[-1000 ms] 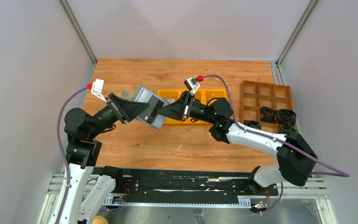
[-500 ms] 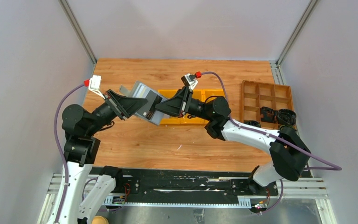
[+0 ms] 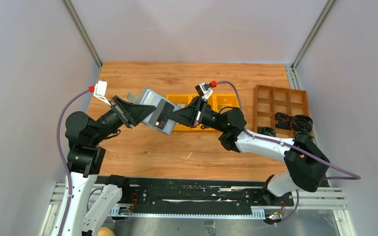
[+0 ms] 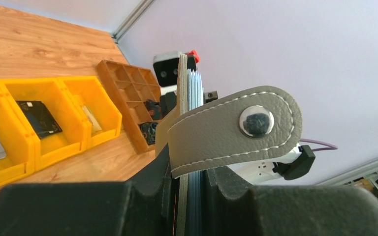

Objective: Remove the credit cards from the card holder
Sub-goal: Remove the credit card from the card holder, then place the credit card in the storage box.

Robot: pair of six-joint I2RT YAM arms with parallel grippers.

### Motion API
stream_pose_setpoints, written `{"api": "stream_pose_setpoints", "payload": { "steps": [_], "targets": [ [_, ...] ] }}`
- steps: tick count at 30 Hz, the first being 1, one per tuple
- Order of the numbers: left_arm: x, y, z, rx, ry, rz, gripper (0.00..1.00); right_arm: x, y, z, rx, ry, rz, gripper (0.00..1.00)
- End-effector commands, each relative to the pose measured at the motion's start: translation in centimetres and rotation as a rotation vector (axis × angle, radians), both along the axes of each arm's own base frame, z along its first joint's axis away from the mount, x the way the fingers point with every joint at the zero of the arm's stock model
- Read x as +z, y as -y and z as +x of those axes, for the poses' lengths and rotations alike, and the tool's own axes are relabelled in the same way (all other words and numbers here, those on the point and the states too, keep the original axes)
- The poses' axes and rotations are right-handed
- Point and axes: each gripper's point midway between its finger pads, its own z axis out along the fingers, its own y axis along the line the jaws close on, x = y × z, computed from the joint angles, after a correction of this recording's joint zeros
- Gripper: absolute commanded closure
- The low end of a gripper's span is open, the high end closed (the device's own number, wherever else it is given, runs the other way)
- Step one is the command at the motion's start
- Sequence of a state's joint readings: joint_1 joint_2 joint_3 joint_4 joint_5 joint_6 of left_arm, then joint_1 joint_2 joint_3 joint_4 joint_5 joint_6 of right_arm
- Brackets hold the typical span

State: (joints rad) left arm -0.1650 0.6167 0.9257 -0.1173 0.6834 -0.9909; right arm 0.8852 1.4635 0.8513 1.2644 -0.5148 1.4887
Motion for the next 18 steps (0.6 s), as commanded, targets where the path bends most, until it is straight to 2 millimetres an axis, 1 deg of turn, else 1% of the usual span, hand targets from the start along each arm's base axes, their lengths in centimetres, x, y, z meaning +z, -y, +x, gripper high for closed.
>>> {"api": "stream_pose_setpoints", "payload": {
  "steps": [1, 5, 6, 7, 10, 12, 13, 14, 15, 16, 18],
  "targets": [
    [1.4, -0.8, 0.4, 0.063, 0.075, 0.009, 1.0, -0.4, 1.9, 0.0, -0.058, 0.023, 0.034, 1.0],
    [1.0, -2.0, 2.0, 0.172, 0.069, 0.047, 1.0, -0.9, 2.9, -0.1, -0.085, 0.026, 0.02, 1.0],
    [0.9, -2.5, 2.4, 0.21, 0.072, 0.061, 1.0, -0.8, 3.4, -0.1, -0.091, 0.032, 0.021, 1.0],
    [0.8, -2.9, 2.8, 0.241, 0.081, 0.081, 1.0, -1.1, 3.7, 0.2, -0.098, 0.025, 0.009, 1.0],
    [-0.2, -5.1, 4.3, 0.391, 0.08, 0.176, 1.0, -1.8, 6.0, 1.3, -0.151, 0.022, -0.03, 1.0],
    [-1.2, -6.3, 5.1, 0.461, 0.094, 0.263, 1.0, -3.8, 7.3, 2.7, -0.194, -0.03, -0.111, 1.0],
    [-1.7, -6.7, 5.4, 0.479, 0.093, 0.3, 1.0, -4.4, 8.0, 3.3, -0.215, -0.041, -0.136, 1.0],
    [-2.3, -7.0, 5.6, 0.487, 0.092, 0.335, 1.0, -5.4, 8.6, 4.0, -0.226, -0.067, -0.187, 1.0],
    [-2.9, -7.1, 5.7, 0.487, 0.092, 0.363, 1.0, -6.5, 9.2, 4.8, -0.236, -0.091, -0.242, 1.0],
    [-3.4, -7.1, 5.8, 0.483, 0.092, 0.389, 1.0, -8.0, 9.7, 5.5, -0.239, -0.128, -0.312, 1.0],
    [-4.2, -6.7, 5.7, 0.447, 0.096, 0.424, 1.0, -10.1, 11.3, 7.0, -0.277, -0.13, -0.438, 1.0]
  ]
}}
